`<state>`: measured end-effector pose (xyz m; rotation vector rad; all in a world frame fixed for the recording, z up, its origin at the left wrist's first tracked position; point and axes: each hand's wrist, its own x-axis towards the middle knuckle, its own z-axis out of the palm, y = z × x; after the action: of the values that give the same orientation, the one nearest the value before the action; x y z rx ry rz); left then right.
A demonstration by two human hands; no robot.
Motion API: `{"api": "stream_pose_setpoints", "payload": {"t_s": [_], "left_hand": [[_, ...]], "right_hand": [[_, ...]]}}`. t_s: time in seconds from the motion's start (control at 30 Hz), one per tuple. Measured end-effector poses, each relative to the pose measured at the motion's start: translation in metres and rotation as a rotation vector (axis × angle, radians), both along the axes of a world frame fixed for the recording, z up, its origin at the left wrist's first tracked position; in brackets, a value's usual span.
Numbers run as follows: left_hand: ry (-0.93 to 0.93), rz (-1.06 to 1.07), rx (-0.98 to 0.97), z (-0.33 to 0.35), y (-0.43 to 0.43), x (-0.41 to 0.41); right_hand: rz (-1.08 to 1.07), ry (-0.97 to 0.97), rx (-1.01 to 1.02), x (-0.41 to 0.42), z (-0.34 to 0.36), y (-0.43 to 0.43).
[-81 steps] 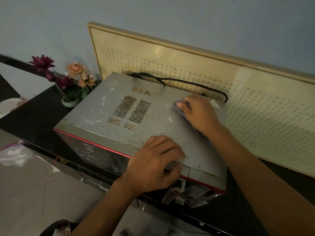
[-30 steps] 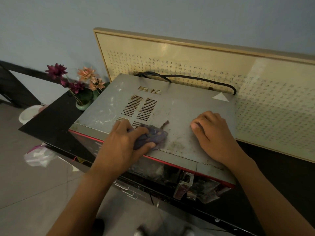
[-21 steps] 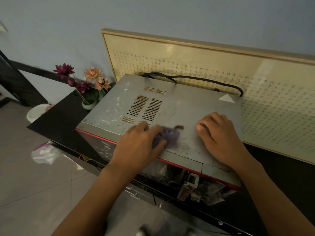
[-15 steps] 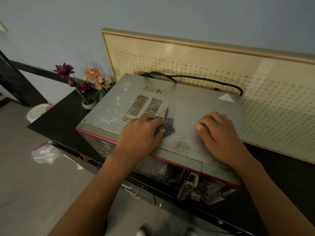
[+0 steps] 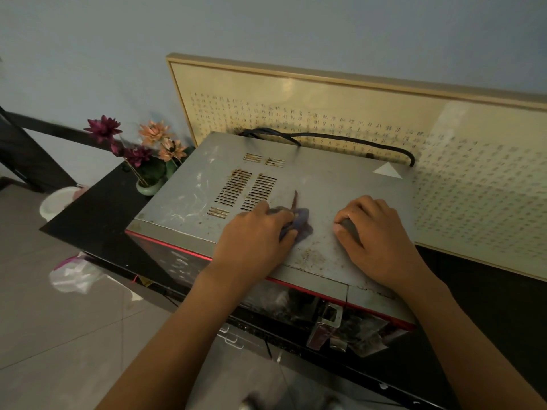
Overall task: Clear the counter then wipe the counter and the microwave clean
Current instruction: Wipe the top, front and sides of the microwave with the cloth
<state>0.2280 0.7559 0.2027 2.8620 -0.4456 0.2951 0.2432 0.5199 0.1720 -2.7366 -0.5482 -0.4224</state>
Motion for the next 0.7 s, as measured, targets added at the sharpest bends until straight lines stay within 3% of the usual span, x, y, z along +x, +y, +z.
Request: {"api": "stream_pose_setpoints", "payload": {"t_s": [0.2, 0.4, 0.7], "left_hand": [[0.030, 0.018, -0.077, -0.001, 0.031, -0.039], [0.002, 0.151, -0.079, 0.001, -0.005, 0.019], [0.099, -0.042, 0.002, 0.013, 0.006, -0.016]], "right_hand": [[-0.004, 0.002, 0.024, 0.000, -0.003, -0.002], [-0.016, 0.024, 0.016, 0.001, -0.002, -0.002], [-0.028, 0.027, 0.011, 0.002, -0.002, -0.002]]}}
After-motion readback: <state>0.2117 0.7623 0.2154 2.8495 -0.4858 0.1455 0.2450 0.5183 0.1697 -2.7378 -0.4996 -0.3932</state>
